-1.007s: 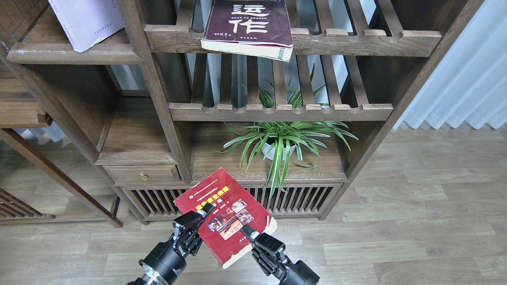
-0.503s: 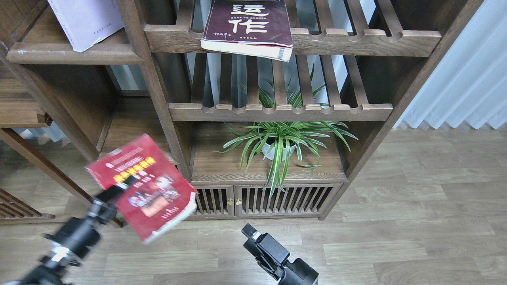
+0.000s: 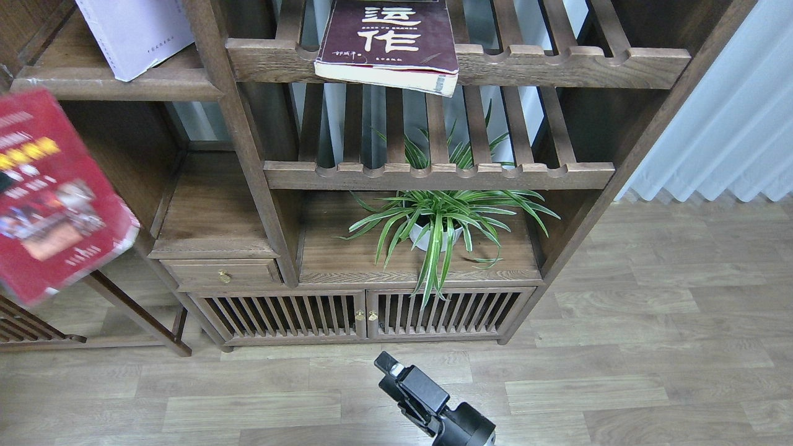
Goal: Organize books on shelf
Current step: 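Carry the red book with the left gripper to the side shelf, then push the red book upright beside the white book with the left gripper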
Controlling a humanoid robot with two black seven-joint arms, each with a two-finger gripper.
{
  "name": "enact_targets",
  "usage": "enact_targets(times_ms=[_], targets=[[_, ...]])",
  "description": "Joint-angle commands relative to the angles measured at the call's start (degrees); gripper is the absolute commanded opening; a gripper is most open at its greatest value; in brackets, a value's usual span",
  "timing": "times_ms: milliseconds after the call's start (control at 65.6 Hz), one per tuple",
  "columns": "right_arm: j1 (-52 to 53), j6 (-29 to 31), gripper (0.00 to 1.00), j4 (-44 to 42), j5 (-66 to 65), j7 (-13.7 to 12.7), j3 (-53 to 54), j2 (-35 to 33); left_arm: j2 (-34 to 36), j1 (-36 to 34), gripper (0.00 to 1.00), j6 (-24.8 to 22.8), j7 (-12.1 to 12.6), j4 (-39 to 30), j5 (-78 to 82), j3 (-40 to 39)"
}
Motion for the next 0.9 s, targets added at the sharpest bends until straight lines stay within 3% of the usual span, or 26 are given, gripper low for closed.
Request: enact_targets(times_ms=[0,275,320,610,885], targets=[[1.72,0.01,1.0,0.63,0.27,0.51,0.5,0.0,2.83,-5.74,0.05,0.0,-0.01,2.16,3.1,-1.17],[1.81,0.01,1.0,0.81,0.35,0.77,1.82,0.0,4.07,-21.65,0.05,0.0,-0.01,9.46,14.27,1.38],[1.2,0.01,1.0,1.51,0.44,0.6,1.73,0.0,4.07,-26.57,0.05,0.0,-0.01,11.74,16.29,4.53],[0.84,0.01,1.0,1.69,0.35,0.6,1.73,0.0,4.24,-39.41,0.05,0.0,-0.01,18.86,19.19,13.24],[0.58,0.01,1.0,1.6,0.44,0.77,1.82,0.0,4.33,-52.93,0.05,0.0,-0.01,32.3,21.56,23.26]])
